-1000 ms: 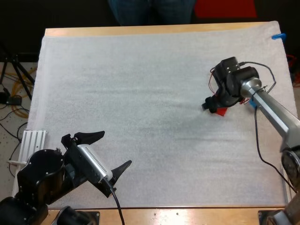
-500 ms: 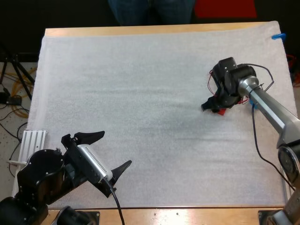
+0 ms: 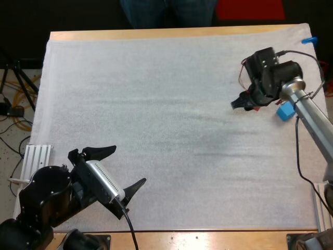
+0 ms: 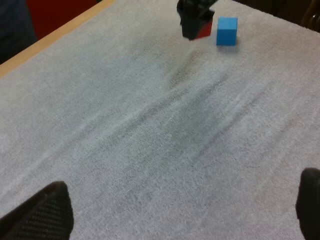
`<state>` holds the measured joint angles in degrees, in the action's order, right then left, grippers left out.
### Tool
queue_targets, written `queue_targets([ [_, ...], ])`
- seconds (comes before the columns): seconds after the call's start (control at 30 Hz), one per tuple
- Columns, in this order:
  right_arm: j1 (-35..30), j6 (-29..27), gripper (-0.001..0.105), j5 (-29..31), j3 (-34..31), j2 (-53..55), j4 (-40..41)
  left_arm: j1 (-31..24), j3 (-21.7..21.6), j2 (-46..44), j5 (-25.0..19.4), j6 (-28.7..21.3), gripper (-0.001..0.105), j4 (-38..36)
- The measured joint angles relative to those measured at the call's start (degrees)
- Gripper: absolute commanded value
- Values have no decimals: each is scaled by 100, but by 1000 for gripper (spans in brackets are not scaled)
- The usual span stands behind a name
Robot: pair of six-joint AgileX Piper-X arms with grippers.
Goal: Stack red cube on blue cube
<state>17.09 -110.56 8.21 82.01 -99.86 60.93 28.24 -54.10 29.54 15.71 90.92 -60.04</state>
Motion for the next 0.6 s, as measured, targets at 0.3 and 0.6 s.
queue_targets([
  [0.3,-892,0,30,24,30,48,100,0,0,0,0,0,87,0],
  [0.6,-1460,42,30,24,25,-168,21,0,0,0,0,0,87,0],
])
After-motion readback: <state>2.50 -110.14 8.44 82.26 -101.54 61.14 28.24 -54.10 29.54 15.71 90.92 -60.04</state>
